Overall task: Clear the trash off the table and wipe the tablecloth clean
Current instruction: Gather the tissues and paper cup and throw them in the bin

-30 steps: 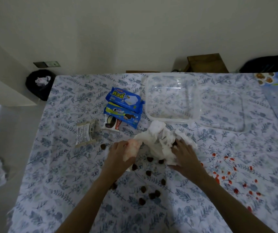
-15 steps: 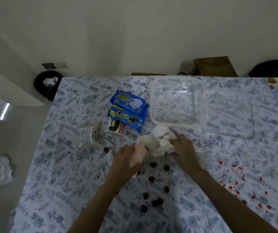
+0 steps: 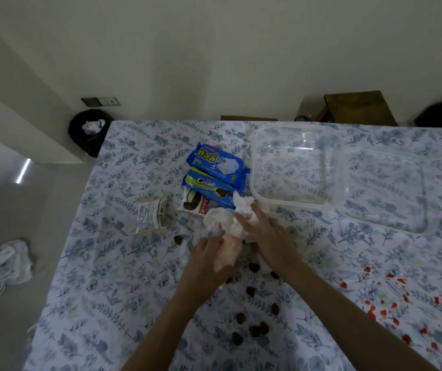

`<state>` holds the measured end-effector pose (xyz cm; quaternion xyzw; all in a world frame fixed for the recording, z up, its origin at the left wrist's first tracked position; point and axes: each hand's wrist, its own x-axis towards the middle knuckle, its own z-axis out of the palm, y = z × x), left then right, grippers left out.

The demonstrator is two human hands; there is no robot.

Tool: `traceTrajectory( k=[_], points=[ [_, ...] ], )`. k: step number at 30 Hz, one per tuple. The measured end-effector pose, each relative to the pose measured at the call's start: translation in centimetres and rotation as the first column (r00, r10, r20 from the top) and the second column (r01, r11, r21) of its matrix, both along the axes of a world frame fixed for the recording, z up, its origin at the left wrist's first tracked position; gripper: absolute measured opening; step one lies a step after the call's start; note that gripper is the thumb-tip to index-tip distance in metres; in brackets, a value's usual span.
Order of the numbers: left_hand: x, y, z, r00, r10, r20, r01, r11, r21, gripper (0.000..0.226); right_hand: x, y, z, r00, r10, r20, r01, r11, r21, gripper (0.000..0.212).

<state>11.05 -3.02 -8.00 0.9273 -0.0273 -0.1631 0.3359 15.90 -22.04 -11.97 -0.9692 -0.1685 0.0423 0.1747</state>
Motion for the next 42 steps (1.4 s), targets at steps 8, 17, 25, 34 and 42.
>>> traceTrajectory(
  k=[8, 17, 25, 34, 42],
  points=[
    [-0.3, 2.1, -0.2, 0.994, 0.087, -0.064, -0.087, 0.996, 0.002, 0.060, 2.7, 1.5, -0.4, 0.998, 0.051, -0.031, -0.057, 0.968, -0.243, 0.044],
    [-0.7, 1.4, 0.3, 0.920, 0.296, -0.256, -0.348, 0.918, -0.188, 0.051, -1.5, -1.0, -0.3, 0.951, -0.187, -0.246, 0.232, 0.958, 0.167, 0.042],
    [-1.2, -0.2, 1.5, 0.904, 0.293, -0.311, -0.379, 0.887, -0.263, 0.050, -3.3, -3.1, 1.1, 0.889, -0.335, -0.314, 0.413, 0.881, 0.232, 0.049],
    [-2.6, -0.2, 1.7, 0.898, 0.307, -0.315, -0.398, 0.872, -0.284, 0.051, -2.5, -4.9, 2.4, 0.771, -0.276, -0.573, 0.384, 0.920, 0.075, 0.104],
    [-2.8, -0.7, 1.5, 0.885, 0.309, -0.348, -0.414, 0.864, -0.286, 0.049, -3.4, -5.2, 0.8, 0.935, -0.297, -0.192, 0.249, 0.938, -0.240, 0.065]
  ],
)
